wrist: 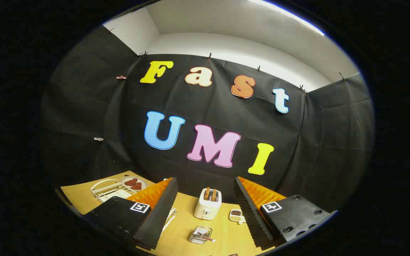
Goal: Take the plate from the dish rack, then take the spoon from the basket and place it into the plate.
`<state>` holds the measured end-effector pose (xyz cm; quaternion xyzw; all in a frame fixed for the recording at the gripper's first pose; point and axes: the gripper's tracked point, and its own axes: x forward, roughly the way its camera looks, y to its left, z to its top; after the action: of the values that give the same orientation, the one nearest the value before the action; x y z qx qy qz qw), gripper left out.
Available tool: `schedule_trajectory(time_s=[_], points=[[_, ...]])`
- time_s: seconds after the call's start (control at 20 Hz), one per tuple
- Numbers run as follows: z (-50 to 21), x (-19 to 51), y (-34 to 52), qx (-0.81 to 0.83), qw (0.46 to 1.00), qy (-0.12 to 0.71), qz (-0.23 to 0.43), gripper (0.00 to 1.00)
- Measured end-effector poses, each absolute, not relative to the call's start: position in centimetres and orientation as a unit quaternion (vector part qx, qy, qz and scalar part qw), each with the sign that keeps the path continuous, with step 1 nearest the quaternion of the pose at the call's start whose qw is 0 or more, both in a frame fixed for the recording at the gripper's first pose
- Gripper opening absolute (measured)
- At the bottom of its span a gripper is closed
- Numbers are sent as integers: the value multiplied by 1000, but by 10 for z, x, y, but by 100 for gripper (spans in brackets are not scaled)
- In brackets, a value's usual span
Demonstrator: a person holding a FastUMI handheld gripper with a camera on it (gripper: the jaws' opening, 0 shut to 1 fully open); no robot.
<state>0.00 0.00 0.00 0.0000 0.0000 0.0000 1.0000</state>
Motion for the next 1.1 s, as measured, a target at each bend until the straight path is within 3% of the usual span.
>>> schedule_trajectory(time_s=[0.85, 1.1], points=[[-2, -1, 21, 0, 1000, 14, 8, 98], [-25, 23, 49, 4, 997, 66, 34, 97]])
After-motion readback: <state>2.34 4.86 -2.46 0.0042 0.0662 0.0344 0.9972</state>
